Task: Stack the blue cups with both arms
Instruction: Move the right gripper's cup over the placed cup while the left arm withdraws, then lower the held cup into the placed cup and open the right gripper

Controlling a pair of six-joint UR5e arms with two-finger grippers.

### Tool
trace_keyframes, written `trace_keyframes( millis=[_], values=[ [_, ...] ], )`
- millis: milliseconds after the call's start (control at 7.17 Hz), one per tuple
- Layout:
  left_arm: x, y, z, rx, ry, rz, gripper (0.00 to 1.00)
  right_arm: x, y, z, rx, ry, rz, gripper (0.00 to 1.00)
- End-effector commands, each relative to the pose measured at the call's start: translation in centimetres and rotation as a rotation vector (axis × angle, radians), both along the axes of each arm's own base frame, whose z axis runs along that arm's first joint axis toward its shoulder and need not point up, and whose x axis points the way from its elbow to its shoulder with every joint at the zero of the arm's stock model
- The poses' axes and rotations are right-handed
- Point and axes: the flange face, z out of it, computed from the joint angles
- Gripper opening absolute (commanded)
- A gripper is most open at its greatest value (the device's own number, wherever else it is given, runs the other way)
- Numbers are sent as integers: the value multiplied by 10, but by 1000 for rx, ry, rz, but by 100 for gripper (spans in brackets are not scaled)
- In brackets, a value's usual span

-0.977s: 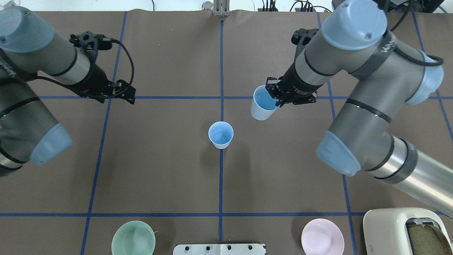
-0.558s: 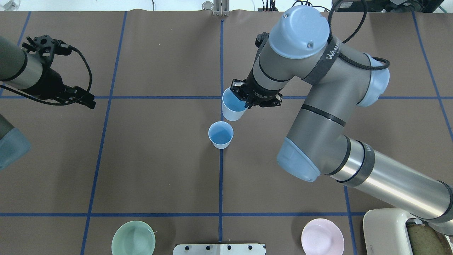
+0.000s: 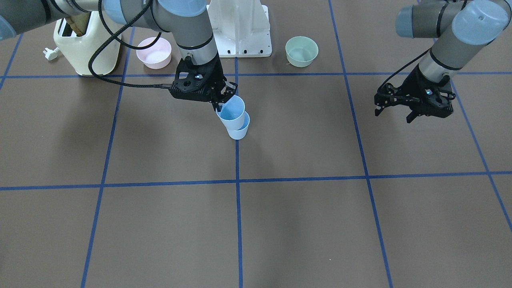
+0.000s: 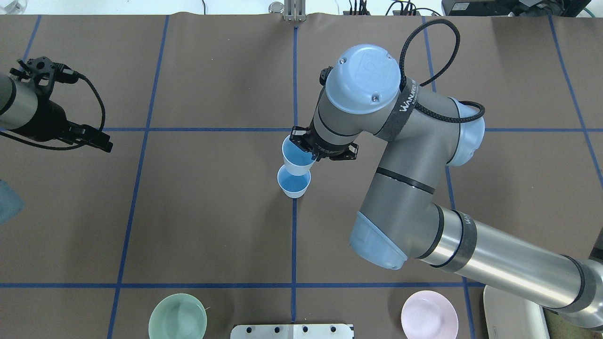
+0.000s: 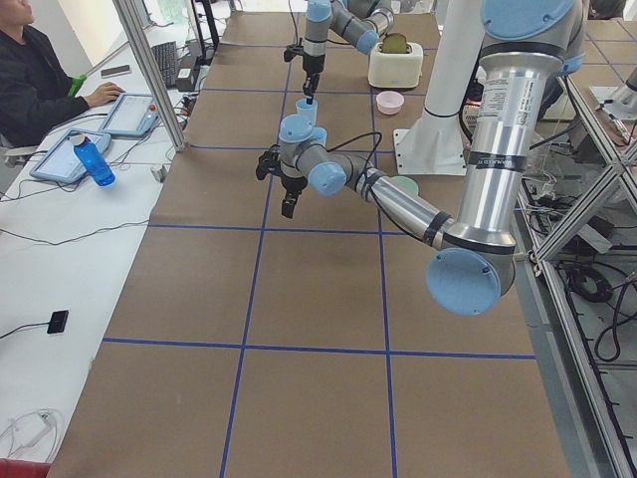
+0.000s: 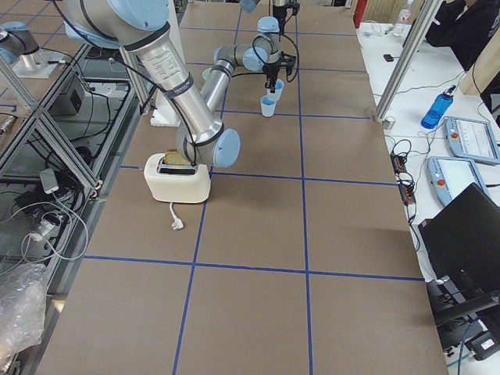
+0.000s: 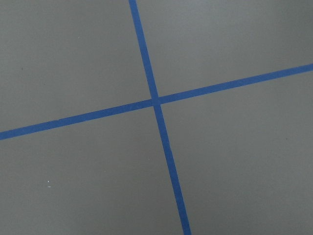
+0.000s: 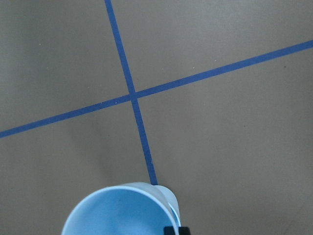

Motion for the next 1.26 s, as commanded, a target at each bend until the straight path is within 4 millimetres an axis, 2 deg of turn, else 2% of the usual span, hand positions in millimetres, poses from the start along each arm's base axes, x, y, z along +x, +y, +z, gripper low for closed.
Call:
trace_keyframes(
  millis=[0, 279, 1116],
  values=[
    [1, -1, 2, -4, -3, 1, 98, -7, 10, 2, 1, 4, -4, 0],
    [3, -2, 2, -4, -4, 0, 98, -13, 17, -5, -6, -7, -5, 0],
    [2, -1, 2, -3, -2, 1, 98, -24, 24, 2, 0, 10, -10, 0]
  ],
)
